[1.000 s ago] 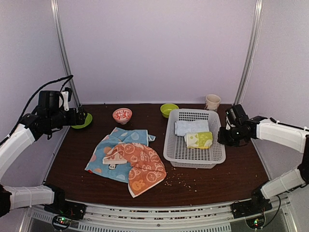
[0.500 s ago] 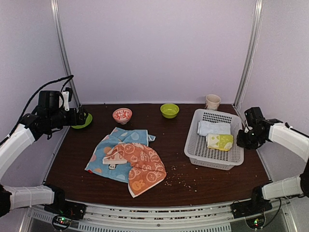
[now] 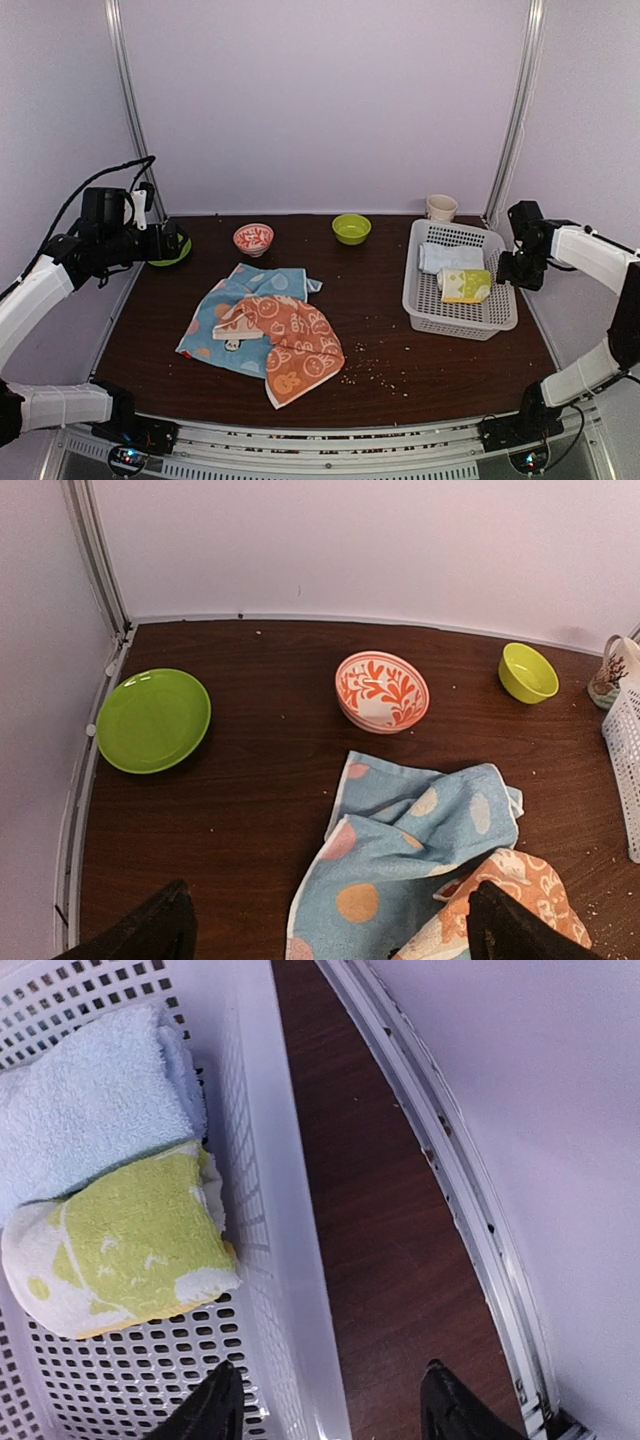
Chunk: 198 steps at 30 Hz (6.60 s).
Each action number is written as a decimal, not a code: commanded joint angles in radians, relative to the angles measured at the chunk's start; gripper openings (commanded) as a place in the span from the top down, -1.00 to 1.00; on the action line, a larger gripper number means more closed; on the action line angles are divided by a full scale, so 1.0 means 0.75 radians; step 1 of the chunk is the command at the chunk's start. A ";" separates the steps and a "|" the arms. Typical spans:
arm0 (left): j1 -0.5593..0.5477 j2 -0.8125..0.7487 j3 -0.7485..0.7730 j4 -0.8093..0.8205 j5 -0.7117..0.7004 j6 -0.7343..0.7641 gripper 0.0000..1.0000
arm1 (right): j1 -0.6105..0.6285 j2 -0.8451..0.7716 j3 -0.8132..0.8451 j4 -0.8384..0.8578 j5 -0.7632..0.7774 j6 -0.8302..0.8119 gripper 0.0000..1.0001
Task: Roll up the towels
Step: Move the bin to the corner of the board, then move the towel to the center of the board.
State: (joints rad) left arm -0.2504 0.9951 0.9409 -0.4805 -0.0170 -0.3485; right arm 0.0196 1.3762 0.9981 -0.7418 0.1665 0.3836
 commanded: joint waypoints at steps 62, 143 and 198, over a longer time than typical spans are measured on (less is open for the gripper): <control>-0.018 0.039 0.028 0.042 0.026 -0.014 -0.92 | 0.426 0.344 0.193 0.105 0.037 0.197 1.00; -0.018 0.120 0.047 0.015 -0.014 0.004 -0.93 | 0.680 0.348 0.771 0.019 -0.175 0.061 -0.72; -0.151 0.140 0.060 -0.034 -0.183 0.047 -0.91 | 1.147 0.233 0.166 0.187 -0.119 0.122 -0.21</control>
State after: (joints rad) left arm -0.3573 1.1030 0.9581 -0.5251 -0.1570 -0.3222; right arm 0.8623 1.5578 1.1614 -0.6247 0.1017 0.4530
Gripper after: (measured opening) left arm 0.956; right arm 0.613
